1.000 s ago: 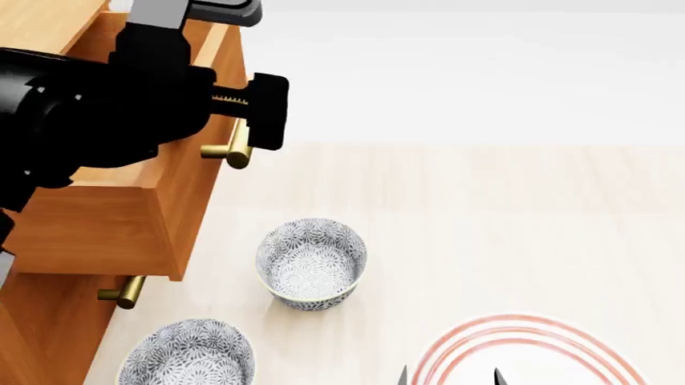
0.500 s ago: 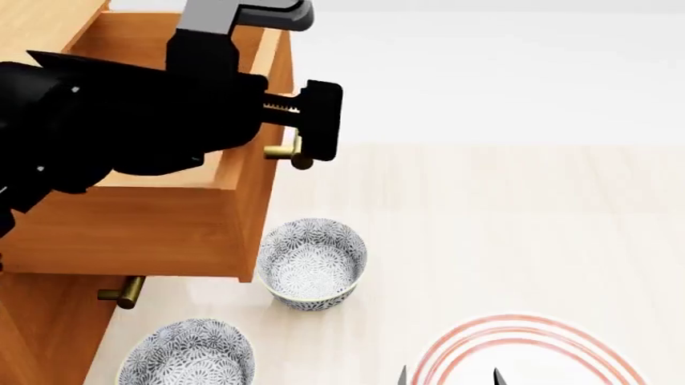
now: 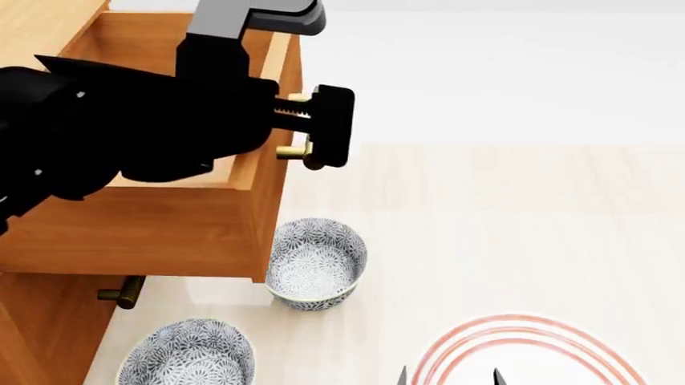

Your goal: Open the top drawer of the cabinet.

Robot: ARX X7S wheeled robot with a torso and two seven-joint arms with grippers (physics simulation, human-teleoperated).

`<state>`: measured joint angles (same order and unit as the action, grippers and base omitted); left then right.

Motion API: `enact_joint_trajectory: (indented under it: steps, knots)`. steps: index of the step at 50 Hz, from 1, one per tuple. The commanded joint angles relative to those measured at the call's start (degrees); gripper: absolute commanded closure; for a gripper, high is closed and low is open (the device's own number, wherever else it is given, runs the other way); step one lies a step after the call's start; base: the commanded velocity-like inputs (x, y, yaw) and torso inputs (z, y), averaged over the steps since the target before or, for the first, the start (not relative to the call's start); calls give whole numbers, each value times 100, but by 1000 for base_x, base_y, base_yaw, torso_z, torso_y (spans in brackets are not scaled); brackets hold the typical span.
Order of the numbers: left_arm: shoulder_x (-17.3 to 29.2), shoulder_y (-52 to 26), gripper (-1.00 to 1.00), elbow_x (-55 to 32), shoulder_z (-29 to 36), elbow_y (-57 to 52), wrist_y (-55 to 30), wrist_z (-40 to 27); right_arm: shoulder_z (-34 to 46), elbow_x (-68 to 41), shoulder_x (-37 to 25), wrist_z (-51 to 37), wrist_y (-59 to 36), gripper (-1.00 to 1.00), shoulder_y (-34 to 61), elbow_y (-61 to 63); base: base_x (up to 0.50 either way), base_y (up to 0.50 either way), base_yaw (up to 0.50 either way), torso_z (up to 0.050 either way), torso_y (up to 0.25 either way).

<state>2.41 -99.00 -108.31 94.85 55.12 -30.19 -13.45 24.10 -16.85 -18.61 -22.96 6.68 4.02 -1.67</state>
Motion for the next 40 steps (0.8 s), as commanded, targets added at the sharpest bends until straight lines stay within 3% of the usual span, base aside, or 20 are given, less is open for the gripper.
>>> enact_joint_trajectory:
  steps: [1,23,40]
  knots:
    - [-241,76,-100,-1497,-313,-680,178,157,17,-9,-9,-9,0,-100,6,6,0,0,0,0,0]
    - [-241,51,-100,-1887,-309,-987,331,-108,53,-29,-30,-23,-28,-100,19,25,0,0,0,0,0]
    - [-241,-664,-100,-1770,-319,-1238,427,-550,74,-40,-40,-35,-14,-100,17,17,0,0,-2,0,0]
